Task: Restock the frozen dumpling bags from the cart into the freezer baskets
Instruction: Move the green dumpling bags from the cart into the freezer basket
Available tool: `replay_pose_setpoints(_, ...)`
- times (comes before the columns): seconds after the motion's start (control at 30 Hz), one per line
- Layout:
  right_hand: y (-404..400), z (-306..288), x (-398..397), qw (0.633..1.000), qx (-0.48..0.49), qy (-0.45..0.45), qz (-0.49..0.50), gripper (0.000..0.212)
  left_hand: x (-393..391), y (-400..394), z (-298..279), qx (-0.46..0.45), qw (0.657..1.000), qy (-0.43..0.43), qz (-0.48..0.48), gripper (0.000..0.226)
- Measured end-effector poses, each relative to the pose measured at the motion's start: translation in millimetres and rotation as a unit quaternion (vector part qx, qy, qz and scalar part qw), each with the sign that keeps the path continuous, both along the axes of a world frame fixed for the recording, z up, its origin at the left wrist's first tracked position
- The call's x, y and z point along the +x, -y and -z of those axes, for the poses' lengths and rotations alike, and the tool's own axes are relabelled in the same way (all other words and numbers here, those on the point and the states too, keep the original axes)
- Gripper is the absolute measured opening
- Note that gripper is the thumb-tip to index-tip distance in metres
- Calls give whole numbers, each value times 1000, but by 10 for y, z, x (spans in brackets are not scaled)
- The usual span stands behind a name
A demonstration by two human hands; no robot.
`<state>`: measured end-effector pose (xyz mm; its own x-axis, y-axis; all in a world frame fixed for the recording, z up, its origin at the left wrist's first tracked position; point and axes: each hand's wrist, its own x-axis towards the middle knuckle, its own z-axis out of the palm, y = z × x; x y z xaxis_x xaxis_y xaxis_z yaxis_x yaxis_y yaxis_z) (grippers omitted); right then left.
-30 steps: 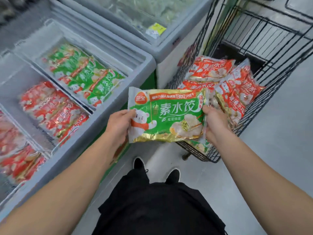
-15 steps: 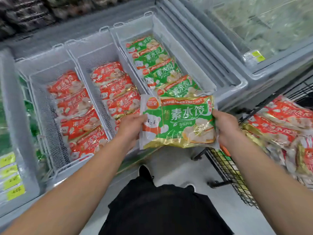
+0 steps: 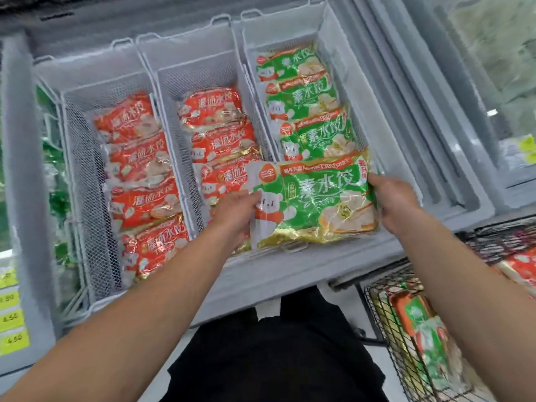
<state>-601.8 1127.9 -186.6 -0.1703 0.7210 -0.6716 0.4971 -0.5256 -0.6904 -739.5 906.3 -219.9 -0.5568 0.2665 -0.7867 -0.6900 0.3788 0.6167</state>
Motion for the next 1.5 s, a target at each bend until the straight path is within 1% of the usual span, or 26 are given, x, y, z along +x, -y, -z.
replay_pose_setpoints(0.07,-318,102,-176,999,-1,21,-27,23,-67,-266,32,-10,1000,9,-26,25)
replay_pose_setpoints(0.17,-771,226,-476,997,-9,48,-65,18,-205,-694,147,-24,997,22,-67,20)
replay_pose_setpoints(0.23,-1039,327,-655,994,-21,61,-85,16,-295,-943,296,-45,995,30,-85,33)
replay_pose_setpoints(0.27,-1134,379,-723,993,-24,66,-93,18,-329,-1028,343,-59,994,29,-82,34)
replay_pose_setpoints(0.37,-1649,814,-925,987,-25,78,-136,41,-489,-1380,532,-97,991,23,-89,18)
replay_pose_setpoints(0.4,-1757,930,-979,985,-31,85,-148,42,-532,-1464,548,-100,990,24,-94,15)
replay_pose_setpoints(0.43,-1835,982,-1057,983,-30,92,-156,39,-591,-1552,623,-101,990,26,-99,11)
replay_pose_setpoints(0.5,-1836,806,-1217,977,-24,107,-185,34,-673,-1716,673,-106,989,27,-103,8)
replay_pose_setpoints(0.57,-1910,799,-1319,969,-2,120,-215,38,-737,-1861,735,-128,986,23,-100,7)
replay_pose_setpoints(0.63,-1978,843,-1378,960,9,126,-249,31,-780,-1992,730,-139,986,27,-83,17)
replay_pose_setpoints(0.67,-2003,861,-1395,955,14,128,-268,32,-801,-2048,706,-143,987,29,-69,23)
replay_pose_setpoints(0.73,-2013,862,-1403,944,11,123,-305,43,-829,-2092,742,-155,987,22,-36,44)
replay_pose_setpoints(0.8,-1981,837,-1364,933,16,116,-341,49,-813,-2093,719,-175,985,-4,7,62)
replay_pose_setpoints(0.83,-1953,822,-1324,929,27,118,-350,53,-796,-2084,706,-182,983,-18,27,65)
replay_pose_setpoints(0.9,-1883,800,-1228,924,36,127,-359,62,-750,-2027,663,-197,978,-42,63,62)
replay_pose_setpoints(0.93,-1832,773,-1173,922,44,131,-363,64,-716,-1984,617,-199,976,-52,74,59)
replay_pose_setpoints(1.1,-1451,570,-868,920,73,113,-368,60,-524,-1678,394,-170,976,-94,101,60)
replay_pose_setpoints(1.23,-942,386,-496,926,124,98,-343,54,-242,-1286,141,-123,969,-140,162,56)
replay_pose_setpoints(1.33,-507,268,-118,931,173,85,-309,47,51,-970,-40,-85,957,-177,214,50)
replay_pose_setpoints(1.4,-228,189,178,936,198,75,-280,42,250,-797,-99,-69,944,-207,249,42)
replay_pose_setpoints(1.47,31,112,509,940,214,80,-255,38,465,-647,-145,-36,939,-213,268,30)
replay_pose_setpoints(1.5,150,83,689,943,212,86,-243,36,580,-581,-158,-23,939,-208,272,30)
